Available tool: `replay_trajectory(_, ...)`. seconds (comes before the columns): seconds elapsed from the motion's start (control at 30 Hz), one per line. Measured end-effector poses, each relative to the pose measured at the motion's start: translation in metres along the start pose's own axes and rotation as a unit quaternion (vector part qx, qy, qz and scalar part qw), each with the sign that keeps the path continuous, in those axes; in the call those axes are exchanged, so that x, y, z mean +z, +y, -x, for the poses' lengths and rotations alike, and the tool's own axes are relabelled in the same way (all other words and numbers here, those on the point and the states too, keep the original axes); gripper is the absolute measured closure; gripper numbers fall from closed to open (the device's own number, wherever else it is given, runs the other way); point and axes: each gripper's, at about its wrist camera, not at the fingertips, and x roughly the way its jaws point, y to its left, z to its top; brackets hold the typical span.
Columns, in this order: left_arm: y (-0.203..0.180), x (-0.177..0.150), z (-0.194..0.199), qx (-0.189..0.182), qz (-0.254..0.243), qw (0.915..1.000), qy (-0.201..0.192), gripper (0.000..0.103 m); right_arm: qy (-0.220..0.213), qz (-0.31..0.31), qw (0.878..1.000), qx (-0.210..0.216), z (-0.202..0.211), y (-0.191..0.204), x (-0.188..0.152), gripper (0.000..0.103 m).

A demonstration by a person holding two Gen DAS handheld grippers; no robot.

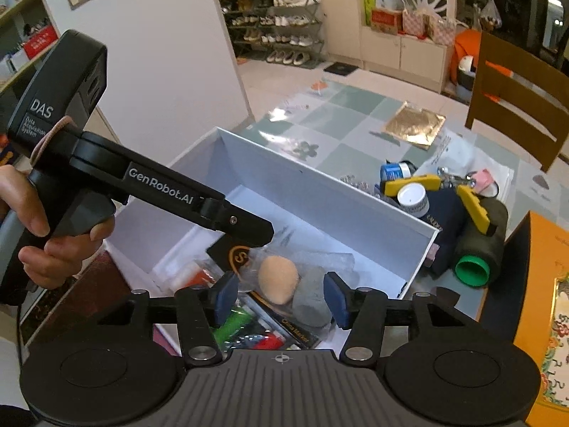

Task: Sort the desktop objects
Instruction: 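Carry the bagged sponge with the left tool into the white box, then open the left tool to release the sponge beside the STANDARD box, then grasp the red dragon-print box with both tools and set it on the white box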

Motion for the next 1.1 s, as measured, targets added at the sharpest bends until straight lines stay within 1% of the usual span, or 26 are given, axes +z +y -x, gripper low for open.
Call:
replay_trajectory(0.07, -0.003, -0.006, 0.014, -0.002, -0.001, 0.9999, -0.014, 0.032, -0.009, 0.003, 1.000, 0.007, 0.010, 0.003, 0.000, 0.045)
replay_trajectory(0.17, -0.009, -0.016, 0.035, 0.002, -0.004, 0.9994, -0.035, 0.027, -0.021, 0.009, 1.000, 0.016, 0.023, 0.010, 0.000, 0.044)
replay_trajectory(0.23, -0.012, -0.023, 0.048, 0.006, -0.007, 0.9989, -0.047, 0.027, -0.028, 0.013, 0.999, 0.021, 0.032, 0.015, -0.002, 0.040)
replay_trajectory(0.3, -0.015, -0.031, 0.060, 0.008, -0.011, 0.9982, -0.058, 0.027, -0.034, 0.022, 0.999, 0.025, 0.040, 0.022, -0.005, 0.039)
replay_trajectory(0.4, -0.017, -0.043, 0.079, 0.006, -0.019, 0.9970, -0.074, 0.023, -0.039, 0.031, 0.998, 0.026, 0.050, 0.033, -0.012, 0.038)
replay_trajectory(0.47, -0.018, -0.052, 0.091, 0.001, -0.034, 0.9959, -0.083, 0.019, -0.043, 0.033, 0.998, 0.023, 0.056, 0.040, -0.020, 0.032)
replay_trajectory(0.57, -0.016, -0.067, 0.107, -0.005, -0.057, 0.9941, -0.092, 0.016, -0.055, 0.033, 0.998, 0.021, 0.064, 0.053, -0.033, 0.028)
replay_trajectory(0.6, -0.015, -0.073, 0.112, -0.006, -0.063, 0.9935, -0.095, 0.014, -0.060, 0.033, 0.997, 0.021, 0.067, 0.058, -0.038, 0.025)
replay_trajectory(0.77, -0.003, -0.105, 0.139, -0.023, -0.098, 0.9891, -0.108, 0.009, -0.074, 0.034, 0.997, 0.010, 0.075, 0.086, -0.063, 0.017)
replay_trajectory(0.87, 0.006, -0.125, 0.155, -0.029, -0.118, 0.9855, -0.119, 0.006, -0.081, 0.016, 0.997, -0.004, 0.079, 0.101, -0.078, 0.015)
replay_trajectory(0.97, 0.016, -0.146, 0.170, -0.033, -0.135, 0.9814, -0.133, 0.004, -0.093, 0.000, 0.995, -0.021, 0.084, 0.116, -0.093, 0.013)
replay_trajectory(1.03, 0.026, -0.161, 0.179, -0.033, -0.143, 0.9791, -0.141, 0.002, -0.104, -0.005, 0.994, -0.034, 0.086, 0.125, -0.103, 0.006)
replay_trajectory(1.1, 0.035, -0.175, 0.186, -0.034, -0.147, 0.9772, -0.150, 0.000, -0.117, -0.005, 0.992, -0.047, 0.089, 0.135, -0.116, 0.005)
